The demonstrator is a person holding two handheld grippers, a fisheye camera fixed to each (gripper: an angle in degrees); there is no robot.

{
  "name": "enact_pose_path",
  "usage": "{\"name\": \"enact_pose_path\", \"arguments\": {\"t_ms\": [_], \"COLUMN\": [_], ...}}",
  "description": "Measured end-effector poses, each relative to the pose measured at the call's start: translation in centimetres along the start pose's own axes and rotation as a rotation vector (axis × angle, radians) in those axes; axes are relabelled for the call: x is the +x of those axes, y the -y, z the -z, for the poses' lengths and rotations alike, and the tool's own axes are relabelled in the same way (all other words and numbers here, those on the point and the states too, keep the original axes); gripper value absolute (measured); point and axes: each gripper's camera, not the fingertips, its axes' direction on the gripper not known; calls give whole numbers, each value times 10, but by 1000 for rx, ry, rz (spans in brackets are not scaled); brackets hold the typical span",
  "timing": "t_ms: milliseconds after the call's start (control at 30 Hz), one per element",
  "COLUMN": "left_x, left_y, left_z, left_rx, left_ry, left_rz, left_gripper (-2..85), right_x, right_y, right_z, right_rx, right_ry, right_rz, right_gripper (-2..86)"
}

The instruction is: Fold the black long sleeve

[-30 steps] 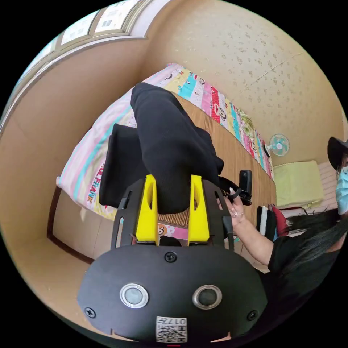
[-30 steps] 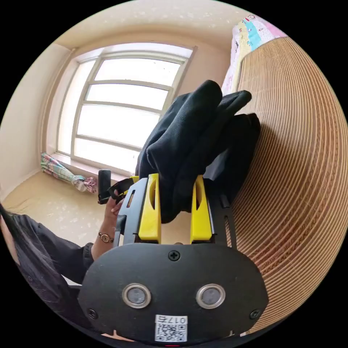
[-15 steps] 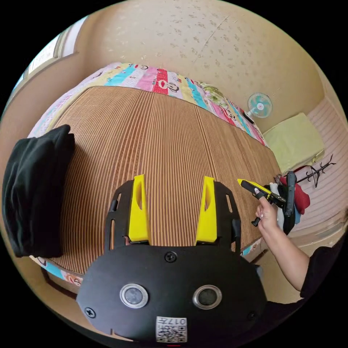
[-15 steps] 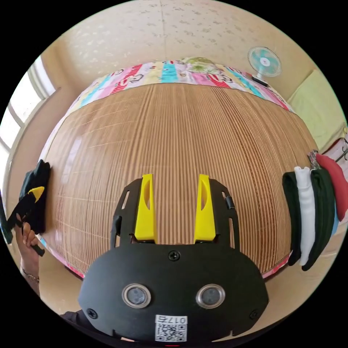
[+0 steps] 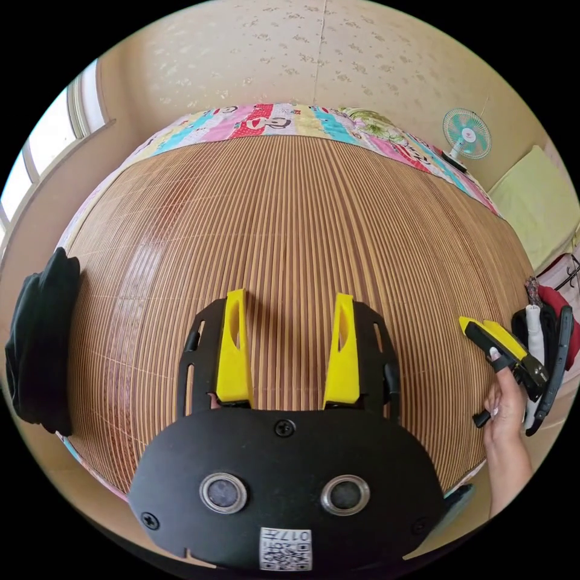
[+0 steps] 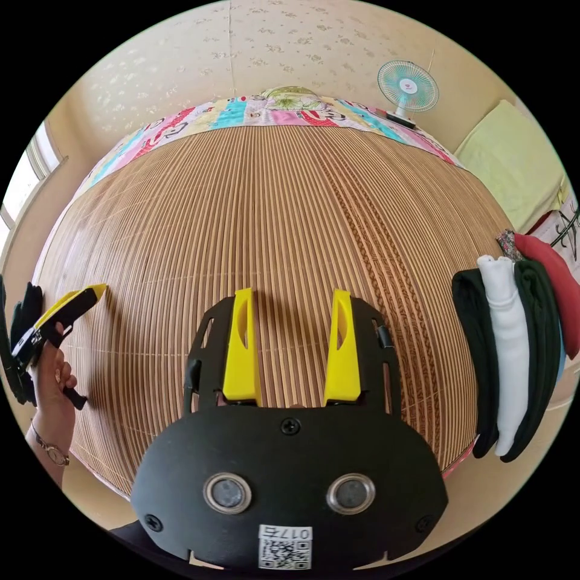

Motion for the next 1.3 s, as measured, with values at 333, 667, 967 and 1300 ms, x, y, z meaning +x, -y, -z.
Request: {"name": "enact_pose_path", "arguments": {"t_ms": [333,667,967,1300], "left_x": [9,8,5,0], "left_y": [-10,-14,-16,-18], "left_z": [3,5,7,8], "left_rx": [14,10,9,9], "left_ry": [26,38,49,54], "left_rz": [-9,-4,-4,-5], "left_gripper": [194,196,195,196], "right_x": [-28,-38,-43,-44], "right_y": [-4,-2,2,7], "right_z": [17,28,35,39], "right_rx": [11,10,10,12], "right_ry": [-3,13,16,10], "right_rz": [-4,-12,-16,-14], "right_gripper": [171,172,172,171]}}
